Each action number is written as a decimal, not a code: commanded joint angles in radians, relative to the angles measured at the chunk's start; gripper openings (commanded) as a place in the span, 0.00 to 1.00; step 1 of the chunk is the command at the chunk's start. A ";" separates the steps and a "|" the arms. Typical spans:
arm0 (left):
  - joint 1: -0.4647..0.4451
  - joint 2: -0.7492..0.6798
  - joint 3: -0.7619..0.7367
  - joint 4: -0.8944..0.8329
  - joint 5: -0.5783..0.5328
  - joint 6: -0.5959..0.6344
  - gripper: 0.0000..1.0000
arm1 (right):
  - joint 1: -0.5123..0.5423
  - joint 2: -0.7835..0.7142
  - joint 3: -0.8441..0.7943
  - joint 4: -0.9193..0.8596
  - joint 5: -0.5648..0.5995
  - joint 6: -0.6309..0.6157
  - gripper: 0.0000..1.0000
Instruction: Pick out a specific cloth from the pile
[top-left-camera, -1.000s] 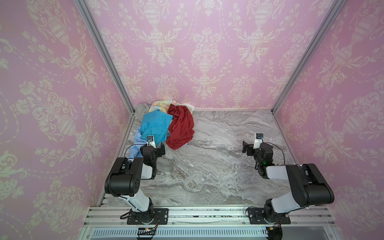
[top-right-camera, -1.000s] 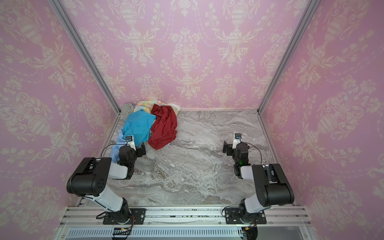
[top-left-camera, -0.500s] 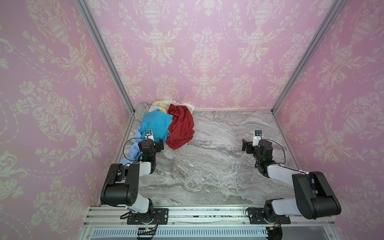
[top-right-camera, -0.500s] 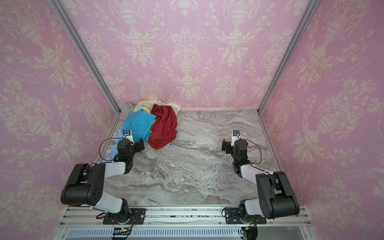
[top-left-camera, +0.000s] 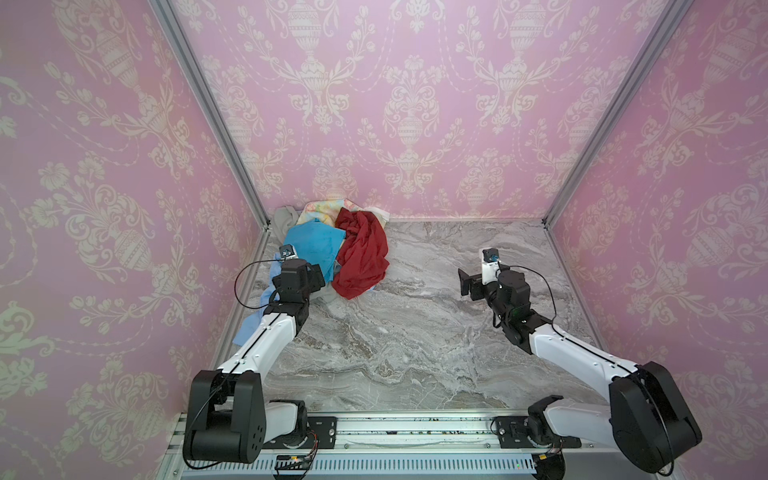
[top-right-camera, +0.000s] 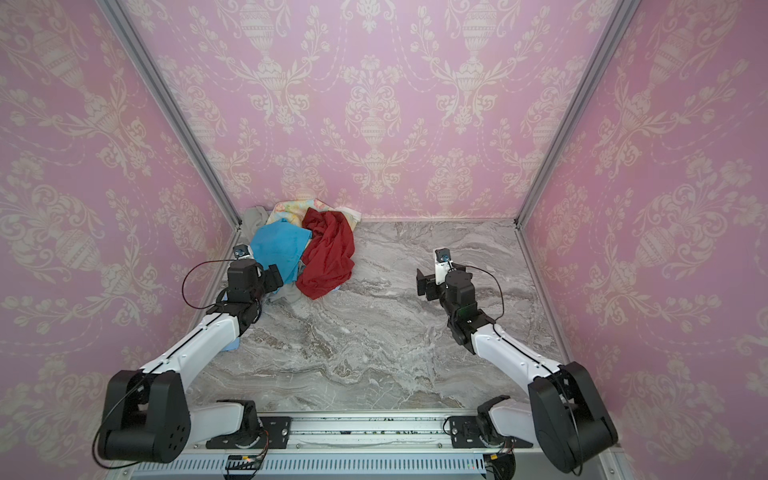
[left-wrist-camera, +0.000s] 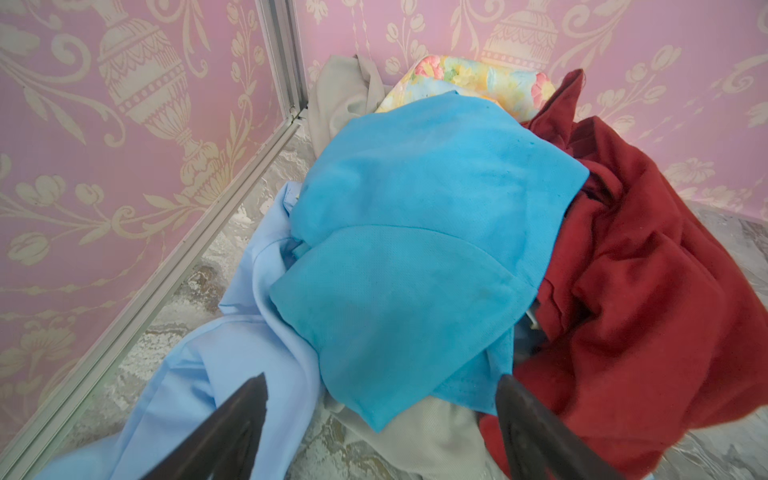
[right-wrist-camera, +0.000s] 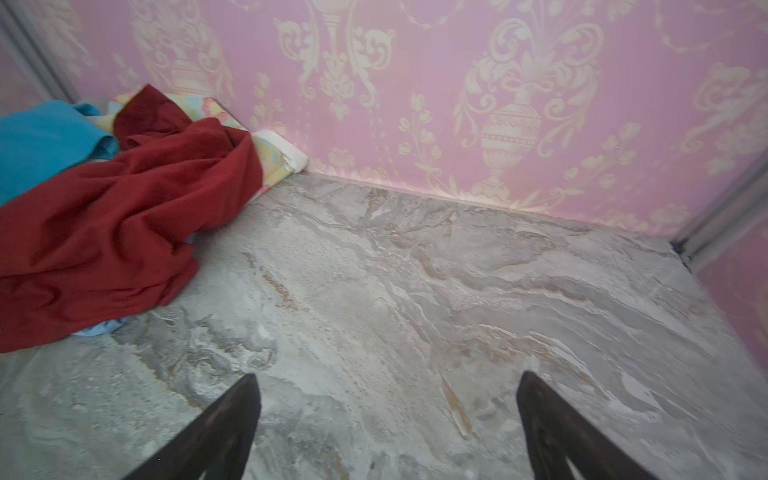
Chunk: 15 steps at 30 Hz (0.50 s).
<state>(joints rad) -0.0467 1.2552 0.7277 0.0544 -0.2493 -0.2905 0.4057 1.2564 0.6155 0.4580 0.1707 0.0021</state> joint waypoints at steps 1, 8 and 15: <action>-0.012 -0.036 0.055 -0.236 -0.009 -0.094 0.86 | 0.100 0.038 0.071 -0.015 0.006 -0.009 0.96; -0.013 0.019 0.153 -0.488 0.066 -0.156 0.74 | 0.231 0.134 0.171 -0.019 -0.048 -0.054 0.92; -0.018 0.115 0.148 -0.509 0.120 -0.184 0.68 | 0.273 0.177 0.202 -0.032 -0.134 -0.042 0.92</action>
<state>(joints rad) -0.0566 1.3281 0.8616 -0.3801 -0.1787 -0.4408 0.6647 1.4208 0.7776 0.4408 0.0837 -0.0273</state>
